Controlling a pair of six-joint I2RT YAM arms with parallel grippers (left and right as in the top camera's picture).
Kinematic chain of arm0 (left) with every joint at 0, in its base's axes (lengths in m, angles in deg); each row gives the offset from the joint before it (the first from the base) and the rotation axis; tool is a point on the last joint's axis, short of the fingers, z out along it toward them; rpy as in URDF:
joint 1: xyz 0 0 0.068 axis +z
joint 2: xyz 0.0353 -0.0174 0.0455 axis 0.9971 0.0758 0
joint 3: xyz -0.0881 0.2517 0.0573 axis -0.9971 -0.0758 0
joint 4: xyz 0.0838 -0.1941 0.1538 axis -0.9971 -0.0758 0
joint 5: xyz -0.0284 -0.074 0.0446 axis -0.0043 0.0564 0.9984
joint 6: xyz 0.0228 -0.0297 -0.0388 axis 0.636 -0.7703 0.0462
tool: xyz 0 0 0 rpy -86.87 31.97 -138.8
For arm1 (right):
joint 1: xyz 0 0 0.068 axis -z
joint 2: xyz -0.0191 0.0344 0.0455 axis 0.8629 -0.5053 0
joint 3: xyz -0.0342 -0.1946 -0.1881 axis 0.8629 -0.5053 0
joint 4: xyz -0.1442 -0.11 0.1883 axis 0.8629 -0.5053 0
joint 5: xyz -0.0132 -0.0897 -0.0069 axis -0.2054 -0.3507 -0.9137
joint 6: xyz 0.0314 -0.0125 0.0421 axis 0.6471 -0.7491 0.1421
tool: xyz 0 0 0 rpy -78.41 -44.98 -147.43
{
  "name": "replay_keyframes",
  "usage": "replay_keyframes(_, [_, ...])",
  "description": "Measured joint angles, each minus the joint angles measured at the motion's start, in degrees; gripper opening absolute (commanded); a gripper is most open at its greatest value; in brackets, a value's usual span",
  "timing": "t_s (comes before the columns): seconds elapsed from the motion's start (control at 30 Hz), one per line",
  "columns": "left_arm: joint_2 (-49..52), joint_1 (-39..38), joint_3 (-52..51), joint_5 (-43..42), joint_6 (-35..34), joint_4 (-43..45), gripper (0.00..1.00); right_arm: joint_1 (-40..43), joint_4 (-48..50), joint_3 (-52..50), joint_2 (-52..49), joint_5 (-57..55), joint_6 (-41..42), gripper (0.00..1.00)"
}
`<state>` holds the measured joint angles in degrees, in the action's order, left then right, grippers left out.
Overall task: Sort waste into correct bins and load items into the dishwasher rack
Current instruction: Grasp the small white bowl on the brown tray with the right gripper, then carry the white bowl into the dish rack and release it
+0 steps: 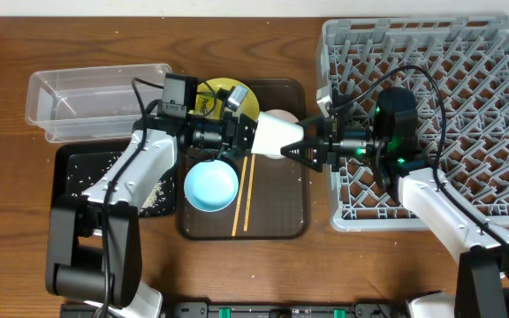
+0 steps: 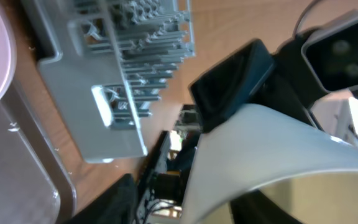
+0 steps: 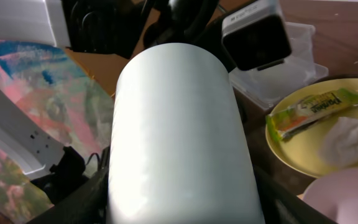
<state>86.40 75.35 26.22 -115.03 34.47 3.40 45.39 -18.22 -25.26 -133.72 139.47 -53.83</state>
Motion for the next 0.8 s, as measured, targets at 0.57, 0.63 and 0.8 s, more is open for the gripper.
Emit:
replay_keyframes(0.57, [-11.6,19.5,0.0,27.8,12.8,-20.2,0.59,7.7,-7.8,5.7,-0.2,-14.1,2.9,0.01])
replay_keyframes(0.63, [-14.2,20.6,0.0,30.0,13.0,-21.0,0.59,7.7,-12.4,8.9,-0.2,-16.9,2.2,0.01])
replay_keyframes(0.8, [-18.2,21.0,0.0,36.5,13.2,-22.9,0.59,7.7,-25.6,18.3,-0.2,-27.2,-1.0,0.01])
